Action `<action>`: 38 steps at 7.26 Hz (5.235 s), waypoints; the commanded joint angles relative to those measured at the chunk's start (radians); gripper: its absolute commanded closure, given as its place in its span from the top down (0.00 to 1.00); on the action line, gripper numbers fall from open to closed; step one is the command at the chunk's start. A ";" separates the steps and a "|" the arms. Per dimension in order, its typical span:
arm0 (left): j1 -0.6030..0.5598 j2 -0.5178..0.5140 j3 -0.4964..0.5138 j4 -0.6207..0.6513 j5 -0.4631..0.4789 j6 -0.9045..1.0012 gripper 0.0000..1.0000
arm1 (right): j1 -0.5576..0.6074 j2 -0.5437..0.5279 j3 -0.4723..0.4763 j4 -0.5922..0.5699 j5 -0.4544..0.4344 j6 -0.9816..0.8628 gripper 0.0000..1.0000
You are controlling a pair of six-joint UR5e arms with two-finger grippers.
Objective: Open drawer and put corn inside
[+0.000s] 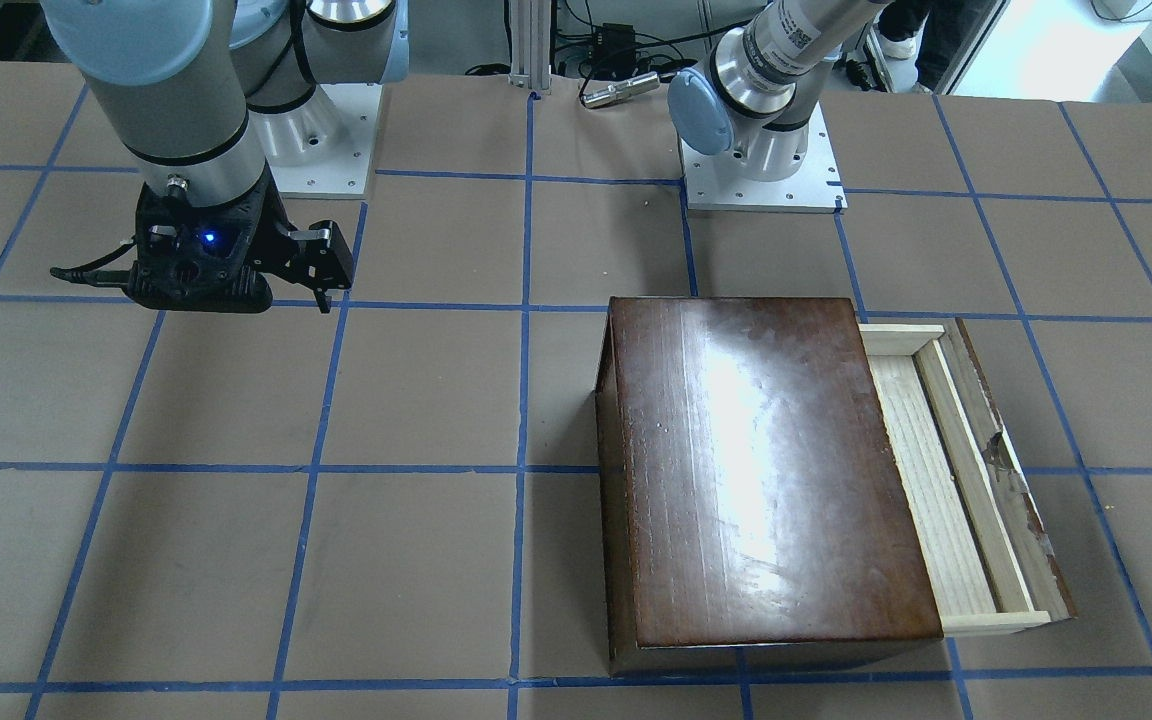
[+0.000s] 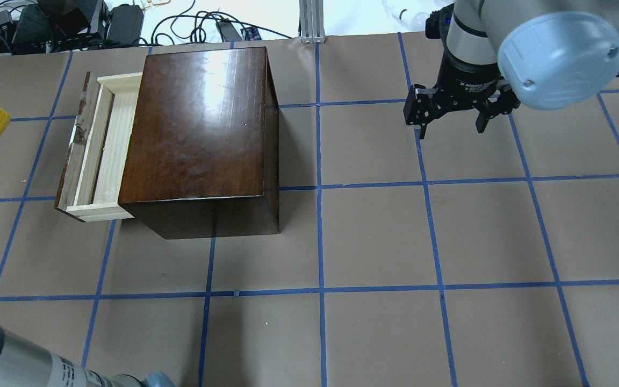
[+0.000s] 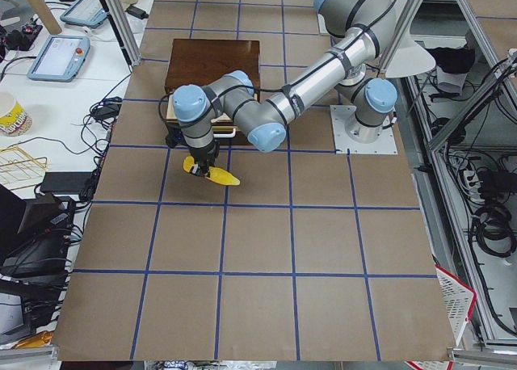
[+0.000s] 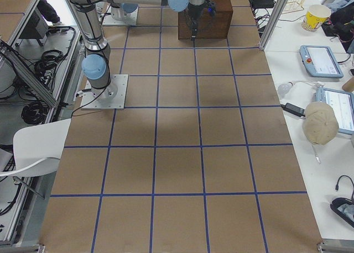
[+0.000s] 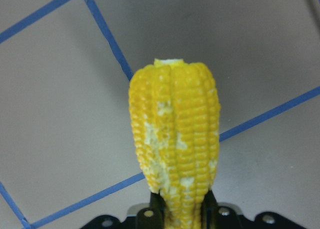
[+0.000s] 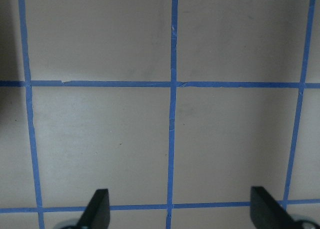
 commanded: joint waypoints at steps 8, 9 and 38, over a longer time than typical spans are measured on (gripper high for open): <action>-0.271 0.080 -0.045 -0.160 -0.158 -0.664 0.00 | 0.000 0.000 0.000 0.000 0.002 0.000 1.00; -0.272 0.075 -0.060 -0.158 -0.158 -0.665 0.00 | 0.000 0.000 0.000 0.000 0.000 0.000 1.00; -0.652 0.259 -0.070 -0.276 -0.008 -0.980 1.00 | 0.000 0.000 0.000 0.000 -0.002 0.000 1.00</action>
